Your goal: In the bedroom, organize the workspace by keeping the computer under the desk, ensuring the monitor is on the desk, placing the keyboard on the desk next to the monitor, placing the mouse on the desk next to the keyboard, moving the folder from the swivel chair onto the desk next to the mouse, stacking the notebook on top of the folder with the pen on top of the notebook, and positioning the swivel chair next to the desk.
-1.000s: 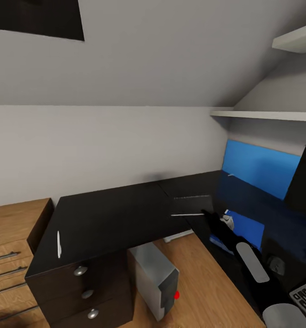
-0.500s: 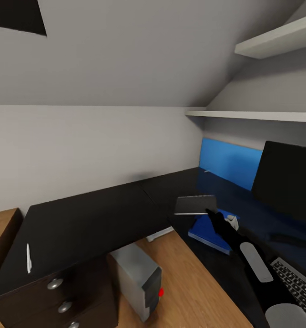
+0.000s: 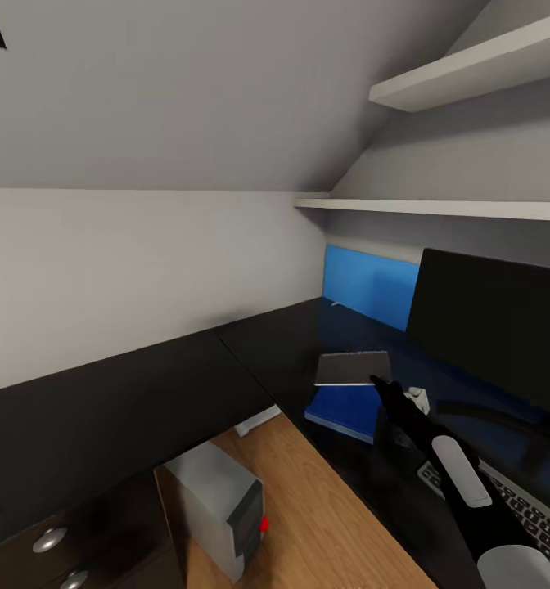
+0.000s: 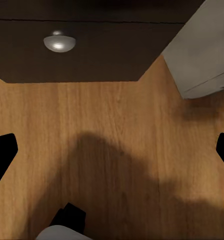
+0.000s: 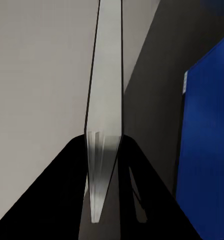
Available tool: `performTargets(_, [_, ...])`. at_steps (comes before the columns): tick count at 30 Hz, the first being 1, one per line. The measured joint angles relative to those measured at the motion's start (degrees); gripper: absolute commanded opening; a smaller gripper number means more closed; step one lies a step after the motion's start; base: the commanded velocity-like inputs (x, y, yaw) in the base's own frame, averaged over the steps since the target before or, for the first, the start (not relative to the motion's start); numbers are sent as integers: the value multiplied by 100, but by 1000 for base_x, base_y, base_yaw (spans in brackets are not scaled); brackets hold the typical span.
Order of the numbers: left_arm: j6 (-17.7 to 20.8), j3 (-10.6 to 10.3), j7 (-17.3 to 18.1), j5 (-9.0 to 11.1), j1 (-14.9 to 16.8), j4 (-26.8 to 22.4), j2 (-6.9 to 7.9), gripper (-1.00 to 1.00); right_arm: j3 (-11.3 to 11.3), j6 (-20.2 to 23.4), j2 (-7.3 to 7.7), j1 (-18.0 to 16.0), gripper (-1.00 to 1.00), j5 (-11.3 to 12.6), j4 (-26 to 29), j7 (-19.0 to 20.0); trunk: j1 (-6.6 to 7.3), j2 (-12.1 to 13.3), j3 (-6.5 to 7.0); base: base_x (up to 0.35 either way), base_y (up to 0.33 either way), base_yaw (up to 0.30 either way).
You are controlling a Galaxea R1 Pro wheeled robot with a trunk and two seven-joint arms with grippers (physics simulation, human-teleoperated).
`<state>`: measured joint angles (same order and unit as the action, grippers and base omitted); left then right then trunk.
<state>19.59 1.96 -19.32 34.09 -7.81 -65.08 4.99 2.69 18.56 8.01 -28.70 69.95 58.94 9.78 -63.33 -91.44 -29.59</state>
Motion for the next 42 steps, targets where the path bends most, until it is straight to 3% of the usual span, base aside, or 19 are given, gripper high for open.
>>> performTargets(7, [1,1,5,-18,-1,-1,0,100,-4,24,-3,1,-100,-3,-45,4,0,0,0,0,0,-20])
performTargets(10, [-96,97,101,-26,-51,96,-97,100,92,-6,-83,98,-100,77,48,-96,0,0,0,0,0,0])
performTargets(16, [-144,135,104,-27,-87,288,-291,100,280,-9,-95,152,-100,94,31,-299,0,0,0,0,0,0])
performTargets(42, [-141,144,104,-43,-97,391,-299,100,273,-5,-132,148,-100,146,-44,-1013,1,0,0,6,10,0])
